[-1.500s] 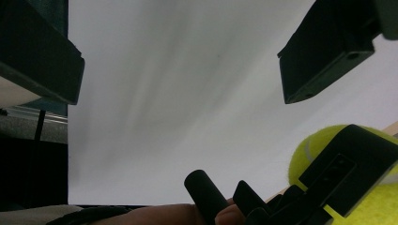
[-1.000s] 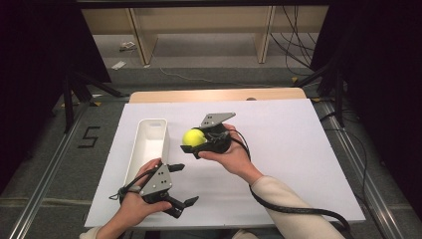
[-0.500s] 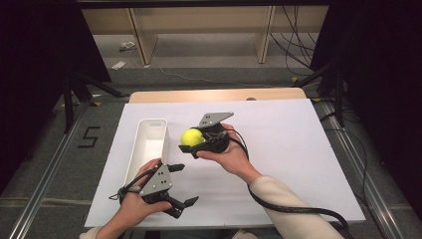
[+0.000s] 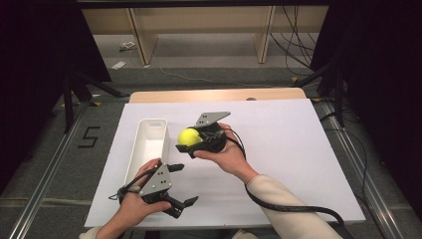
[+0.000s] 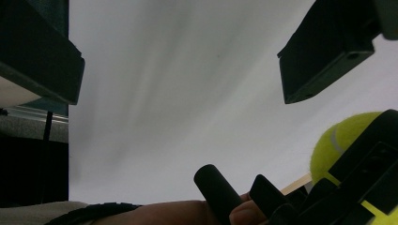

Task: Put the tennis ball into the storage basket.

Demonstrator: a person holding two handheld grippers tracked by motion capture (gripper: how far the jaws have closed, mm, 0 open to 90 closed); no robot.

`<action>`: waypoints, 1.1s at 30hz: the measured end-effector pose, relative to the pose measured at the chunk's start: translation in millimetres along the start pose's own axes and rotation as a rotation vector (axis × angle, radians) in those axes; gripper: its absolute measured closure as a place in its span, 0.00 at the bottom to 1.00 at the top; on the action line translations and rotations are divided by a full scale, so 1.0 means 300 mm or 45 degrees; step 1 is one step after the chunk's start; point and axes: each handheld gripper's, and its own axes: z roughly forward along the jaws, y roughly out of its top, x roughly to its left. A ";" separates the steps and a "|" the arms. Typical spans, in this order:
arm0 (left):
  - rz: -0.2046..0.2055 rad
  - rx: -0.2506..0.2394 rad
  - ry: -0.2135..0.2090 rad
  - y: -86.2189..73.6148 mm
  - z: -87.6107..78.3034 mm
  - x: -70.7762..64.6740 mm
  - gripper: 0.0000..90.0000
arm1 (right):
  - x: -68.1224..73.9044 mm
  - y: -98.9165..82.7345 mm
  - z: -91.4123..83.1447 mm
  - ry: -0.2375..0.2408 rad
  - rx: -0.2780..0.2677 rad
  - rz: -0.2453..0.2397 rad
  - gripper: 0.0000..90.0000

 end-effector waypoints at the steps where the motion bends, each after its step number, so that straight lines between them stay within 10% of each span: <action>1: 0.001 0.000 0.000 0.000 0.000 0.000 0.00 | -0.001 0.000 0.001 0.000 -0.001 0.001 0.29; 33: 0.001 0.001 -0.001 -0.002 0.002 -0.001 0.00 | -0.004 0.027 0.020 0.012 -0.001 -0.002 0.29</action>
